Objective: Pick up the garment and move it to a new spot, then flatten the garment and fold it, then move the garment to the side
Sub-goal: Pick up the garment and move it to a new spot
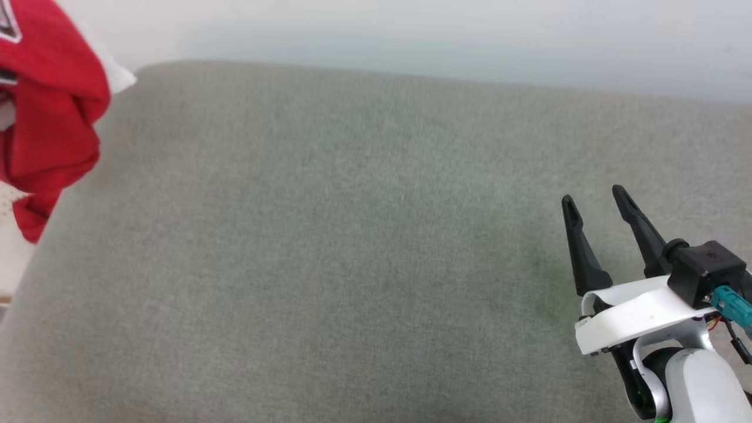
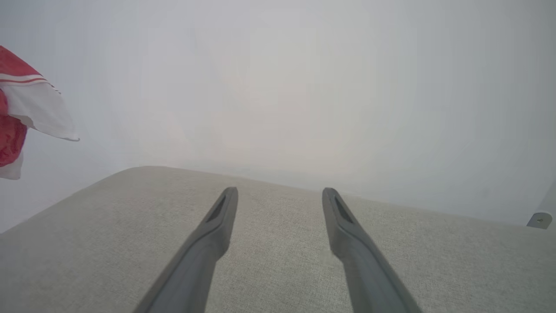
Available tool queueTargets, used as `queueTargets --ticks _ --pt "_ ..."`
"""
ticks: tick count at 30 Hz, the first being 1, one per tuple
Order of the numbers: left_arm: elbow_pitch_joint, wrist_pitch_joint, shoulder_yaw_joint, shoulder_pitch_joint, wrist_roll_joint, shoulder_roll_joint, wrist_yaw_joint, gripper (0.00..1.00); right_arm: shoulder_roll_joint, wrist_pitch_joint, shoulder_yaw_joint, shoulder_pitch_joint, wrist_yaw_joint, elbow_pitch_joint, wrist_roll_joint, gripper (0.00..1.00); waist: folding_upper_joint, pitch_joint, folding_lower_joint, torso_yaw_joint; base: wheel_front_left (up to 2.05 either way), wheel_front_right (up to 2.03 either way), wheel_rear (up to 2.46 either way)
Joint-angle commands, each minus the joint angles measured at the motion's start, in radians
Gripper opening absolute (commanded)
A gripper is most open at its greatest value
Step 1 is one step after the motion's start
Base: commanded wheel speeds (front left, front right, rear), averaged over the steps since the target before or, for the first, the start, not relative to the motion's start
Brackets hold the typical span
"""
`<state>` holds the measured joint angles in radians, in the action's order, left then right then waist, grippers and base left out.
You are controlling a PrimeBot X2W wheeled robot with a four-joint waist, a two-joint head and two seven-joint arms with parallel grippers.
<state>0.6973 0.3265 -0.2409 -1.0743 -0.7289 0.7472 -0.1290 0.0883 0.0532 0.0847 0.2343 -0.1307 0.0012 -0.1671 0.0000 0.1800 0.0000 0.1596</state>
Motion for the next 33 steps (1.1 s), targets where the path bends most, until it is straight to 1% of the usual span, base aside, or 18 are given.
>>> queueTargets --ticks 1,4,8,11,18,23,27,31,33 --pt "-0.020 0.007 -0.002 0.011 -0.004 0.011 -0.001 0.00 -0.004 0.007 -0.001 -0.012 0.000 0.004 -0.003 1.00 0.0000 -0.044 0.0000 -0.004 0.00 0.00 0.00" --pt "-0.101 0.052 -0.006 0.036 -0.021 0.024 0.001 0.00 -0.009 0.016 -0.002 -0.013 0.000 0.014 -0.005 1.00 0.0000 -0.064 0.0000 -0.021 0.00 0.00 0.00" --pt "-0.228 0.127 -0.009 0.081 -0.044 0.029 0.039 0.00 -0.012 0.025 -0.015 -0.009 0.000 0.023 -0.001 1.00 0.0000 -0.077 0.0000 -0.053 0.00 0.00 0.00" --pt "-0.336 0.176 -0.002 0.125 -0.064 0.040 0.077 0.00 -0.014 0.031 -0.035 -0.010 0.000 0.026 0.004 1.00 0.0000 -0.080 0.0000 -0.084 0.00 0.00 0.00" --pt "-0.619 0.291 -0.015 0.223 -0.083 0.023 0.211 0.00 -0.007 0.047 -0.101 -0.008 0.000 0.044 0.017 1.00 0.0000 -0.078 0.0000 -0.178 0.00 0.00 0.00" --pt "-0.778 0.360 -0.050 0.263 -0.089 -0.015 0.288 0.00 -0.005 0.067 -0.150 -0.004 0.000 0.057 0.024 1.00 0.0000 -0.069 0.0000 -0.249 0.00 0.00 0.00" --pt "-0.866 0.405 -0.093 0.278 -0.082 -0.054 0.338 0.00 -0.010 0.082 -0.173 0.003 0.000 0.073 0.026 1.00 0.0000 -0.054 0.0000 -0.304 0.00 0.00 0.00" --pt "-0.916 0.436 -0.142 0.286 -0.070 -0.092 0.370 0.00 -0.017 0.099 -0.181 0.006 0.000 0.095 0.019 1.00 0.0000 -0.035 0.0000 -0.359 0.00 0.00 0.00" --pt "-0.928 0.444 -0.171 0.300 -0.058 -0.107 0.377 0.00 -0.021 0.108 -0.183 0.005 0.000 0.108 0.014 1.00 0.0000 -0.027 0.0000 -0.384 0.00 0.00 0.00"
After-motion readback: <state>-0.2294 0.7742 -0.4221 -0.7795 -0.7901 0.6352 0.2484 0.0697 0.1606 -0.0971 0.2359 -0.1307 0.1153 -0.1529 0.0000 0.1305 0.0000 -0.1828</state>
